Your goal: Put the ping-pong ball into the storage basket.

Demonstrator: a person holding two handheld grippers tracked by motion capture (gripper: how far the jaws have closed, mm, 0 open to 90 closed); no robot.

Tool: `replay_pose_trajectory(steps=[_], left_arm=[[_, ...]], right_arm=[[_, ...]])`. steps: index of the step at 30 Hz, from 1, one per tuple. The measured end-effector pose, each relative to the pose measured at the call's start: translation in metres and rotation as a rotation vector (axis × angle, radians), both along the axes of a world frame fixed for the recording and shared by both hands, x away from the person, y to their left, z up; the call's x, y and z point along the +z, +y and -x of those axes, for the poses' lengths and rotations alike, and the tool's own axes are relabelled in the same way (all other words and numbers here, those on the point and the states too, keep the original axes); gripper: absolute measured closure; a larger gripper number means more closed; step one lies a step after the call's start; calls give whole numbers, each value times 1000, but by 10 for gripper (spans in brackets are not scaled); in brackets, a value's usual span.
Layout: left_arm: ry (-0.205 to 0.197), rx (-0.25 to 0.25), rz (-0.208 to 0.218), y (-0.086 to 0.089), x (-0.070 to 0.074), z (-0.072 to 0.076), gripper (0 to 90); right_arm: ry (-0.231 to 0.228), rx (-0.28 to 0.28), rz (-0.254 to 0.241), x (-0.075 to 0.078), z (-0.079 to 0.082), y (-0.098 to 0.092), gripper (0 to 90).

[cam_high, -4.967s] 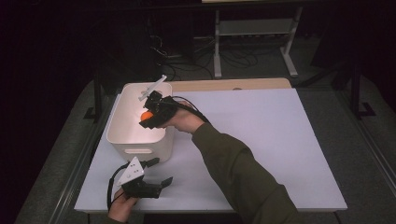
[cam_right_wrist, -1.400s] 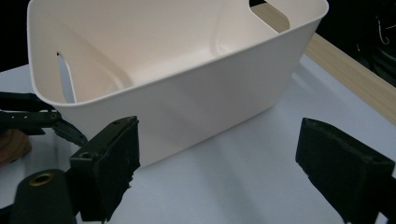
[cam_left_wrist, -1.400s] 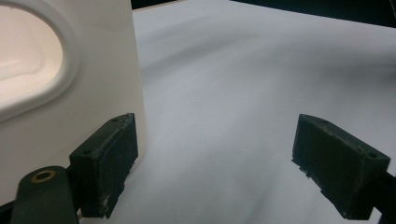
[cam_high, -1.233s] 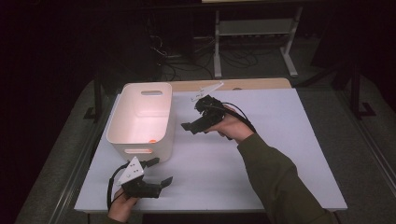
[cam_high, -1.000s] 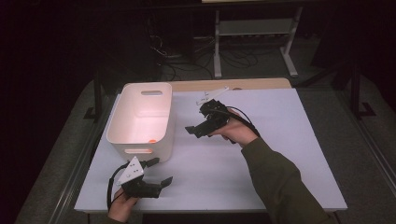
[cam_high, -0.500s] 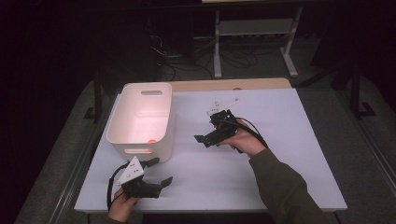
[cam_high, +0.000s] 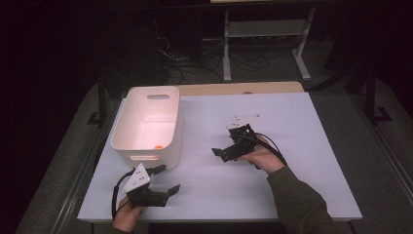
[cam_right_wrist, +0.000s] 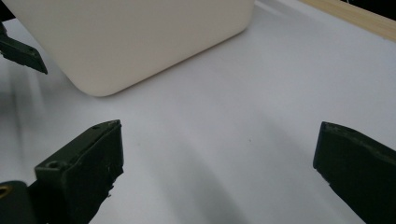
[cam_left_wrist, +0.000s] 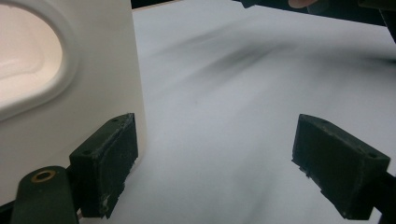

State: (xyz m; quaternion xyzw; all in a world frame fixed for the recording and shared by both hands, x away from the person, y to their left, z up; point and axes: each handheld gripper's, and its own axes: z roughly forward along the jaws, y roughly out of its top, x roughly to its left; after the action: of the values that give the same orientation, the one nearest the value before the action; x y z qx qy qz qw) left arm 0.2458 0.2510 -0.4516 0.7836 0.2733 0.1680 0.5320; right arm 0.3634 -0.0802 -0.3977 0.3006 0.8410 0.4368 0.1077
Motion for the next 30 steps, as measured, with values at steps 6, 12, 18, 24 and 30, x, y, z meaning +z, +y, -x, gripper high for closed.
replay_pose_trajectory(steps=[6,12,18,24,30], left_arm=[[-2,0,-1,0,0,0,142],[-3,-2,1,0,0,1,141],[-2,-3,1,0,0,0,142],[-4,-2,-1,0,0,1,141],[-2,-1,0,0,0,1,141]], right_arm=[[-2,-30,-10,-9,6,-12,12],[-9,-42,-9,-16,14,-20,12],[-10,-53,-32,-21,23,-30,12],[-16,-70,-38,-23,29,-36,12],[-23,-89,-20,-25,33,-43,12]])
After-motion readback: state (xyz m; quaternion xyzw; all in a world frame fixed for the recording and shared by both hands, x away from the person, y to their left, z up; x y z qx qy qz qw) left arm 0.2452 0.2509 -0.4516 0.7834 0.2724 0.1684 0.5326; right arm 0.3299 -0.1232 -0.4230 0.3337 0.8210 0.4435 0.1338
